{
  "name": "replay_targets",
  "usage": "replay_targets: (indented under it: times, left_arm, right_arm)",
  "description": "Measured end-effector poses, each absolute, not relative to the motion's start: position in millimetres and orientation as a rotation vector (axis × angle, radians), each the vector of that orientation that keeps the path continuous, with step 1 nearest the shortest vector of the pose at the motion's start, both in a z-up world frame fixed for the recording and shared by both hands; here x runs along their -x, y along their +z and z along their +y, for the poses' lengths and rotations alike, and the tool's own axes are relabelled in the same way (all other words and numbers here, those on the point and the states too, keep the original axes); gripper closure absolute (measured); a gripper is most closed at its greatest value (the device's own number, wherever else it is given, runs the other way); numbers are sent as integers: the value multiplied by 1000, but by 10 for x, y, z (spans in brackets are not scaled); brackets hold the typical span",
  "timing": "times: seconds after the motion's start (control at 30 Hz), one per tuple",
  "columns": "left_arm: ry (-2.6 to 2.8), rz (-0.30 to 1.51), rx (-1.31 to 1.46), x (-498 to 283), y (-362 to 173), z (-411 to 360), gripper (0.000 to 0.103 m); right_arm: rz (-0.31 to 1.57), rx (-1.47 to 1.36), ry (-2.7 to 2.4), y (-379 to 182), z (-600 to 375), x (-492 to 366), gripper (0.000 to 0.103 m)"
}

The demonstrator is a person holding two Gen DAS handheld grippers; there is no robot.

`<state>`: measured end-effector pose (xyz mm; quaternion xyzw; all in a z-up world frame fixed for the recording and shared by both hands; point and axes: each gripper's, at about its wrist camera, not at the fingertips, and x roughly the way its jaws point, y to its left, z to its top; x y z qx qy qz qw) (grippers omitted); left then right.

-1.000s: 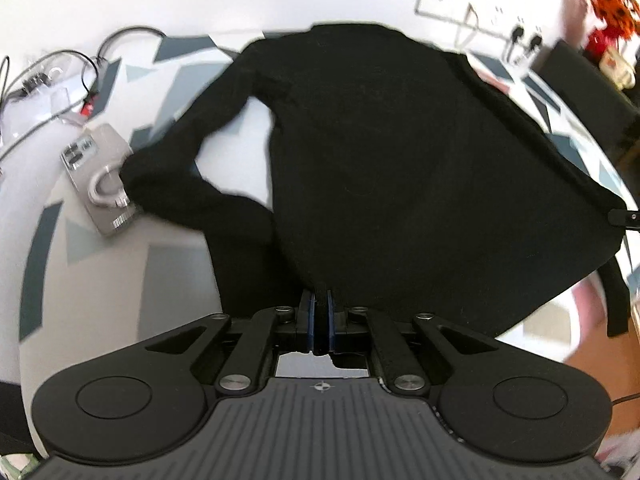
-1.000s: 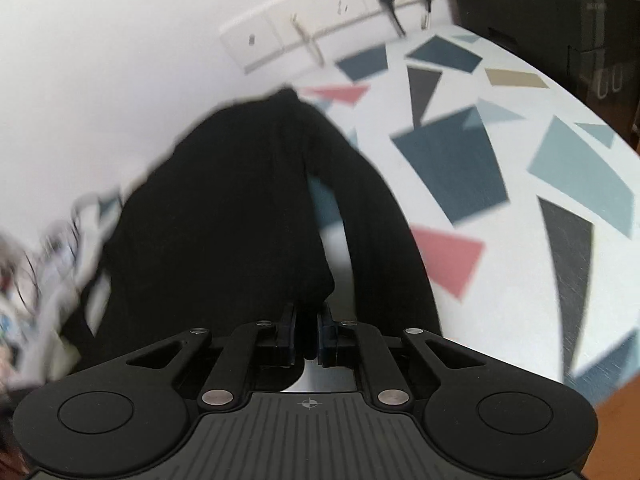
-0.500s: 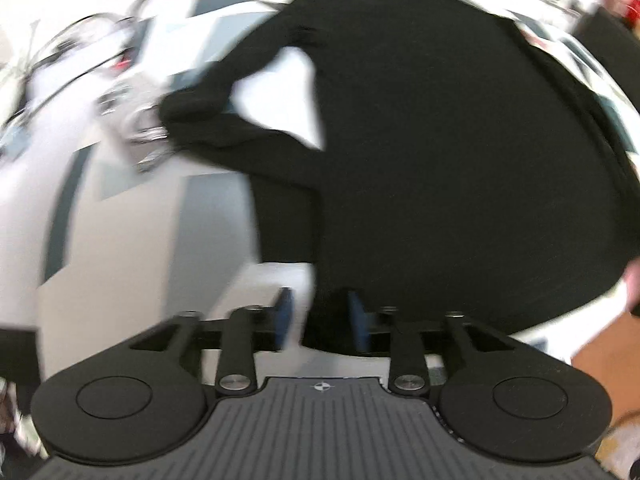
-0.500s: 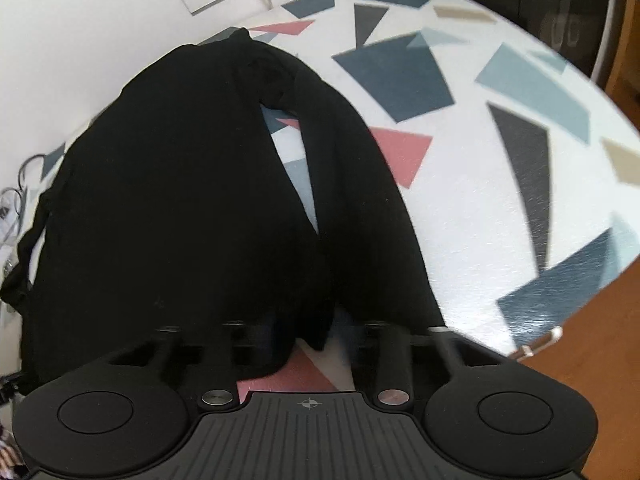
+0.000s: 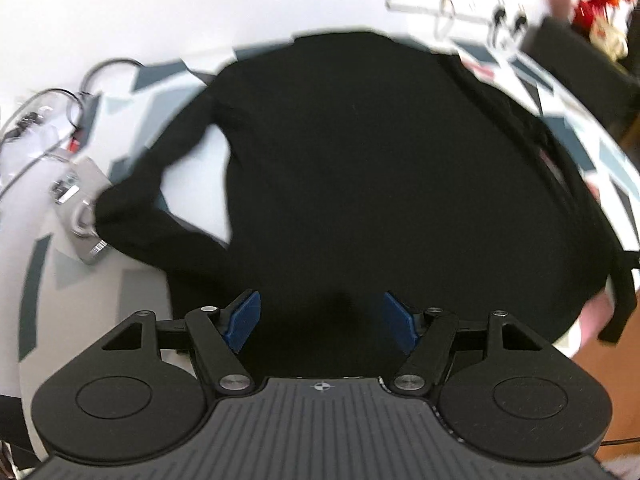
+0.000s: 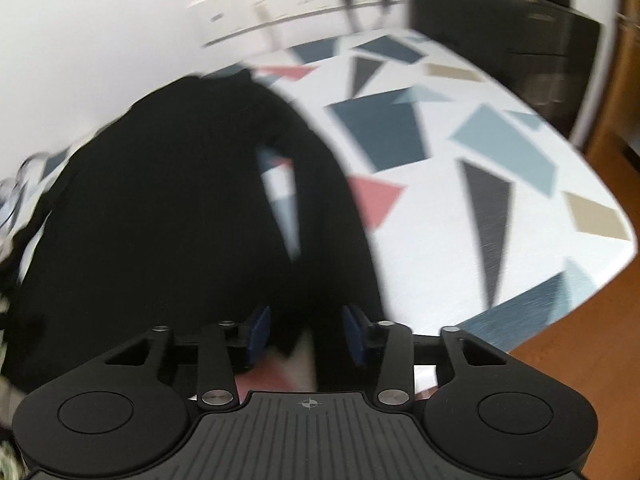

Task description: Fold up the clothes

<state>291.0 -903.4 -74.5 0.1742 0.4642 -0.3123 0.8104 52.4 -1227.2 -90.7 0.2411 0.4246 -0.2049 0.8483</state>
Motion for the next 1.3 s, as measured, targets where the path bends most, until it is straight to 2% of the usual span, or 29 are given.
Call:
replay_targets:
  times: [0.17,0.37,0.53,0.6,0.67,0.93,1.1,1.2,1.3]
  left_arm:
    - [-632,1073,-394,-2910,-983,-8998,33]
    - [-625,1076,-393,-2884,-1059,-8975,30]
    - [-628,1069,-408,-2876,-1073,-9005,27]
    - [-628,1073,-407,-2877,-1068,-9010,26]
    - [-629,1077,-406,-2883,-1065,-9013,26]
    - [-632,1083,-393,-2889,-1081,-9011,24]
    - [-630,1085,-387,-2889,-1091,-9032,21]
    - [-628,1086,-383,-2889,-1097,-9044,20]
    - [-623,1089,-375,-2890,-1099,-9072,19]
  right_arm:
    - [973,-467,-398,-1079,-12029,-593,82]
    - [949,-340,-434,-1052,-11950,-637,81]
    - [694,-776,-438,-947,-12312,-557,86]
    - [618,-832,-435,-880,-12360,-559,84]
    - [617,-802,-423,-823,-12361,-602,79]
    - [762,-598,-445,-756,-12200,-410,74]
    - [778,-570,-537,-886,-12311,-286,73]
    - [777,-573,-641,-934,-12385,-197,62]
    - [847,-521,-628,-1033,-12375,-198,60]
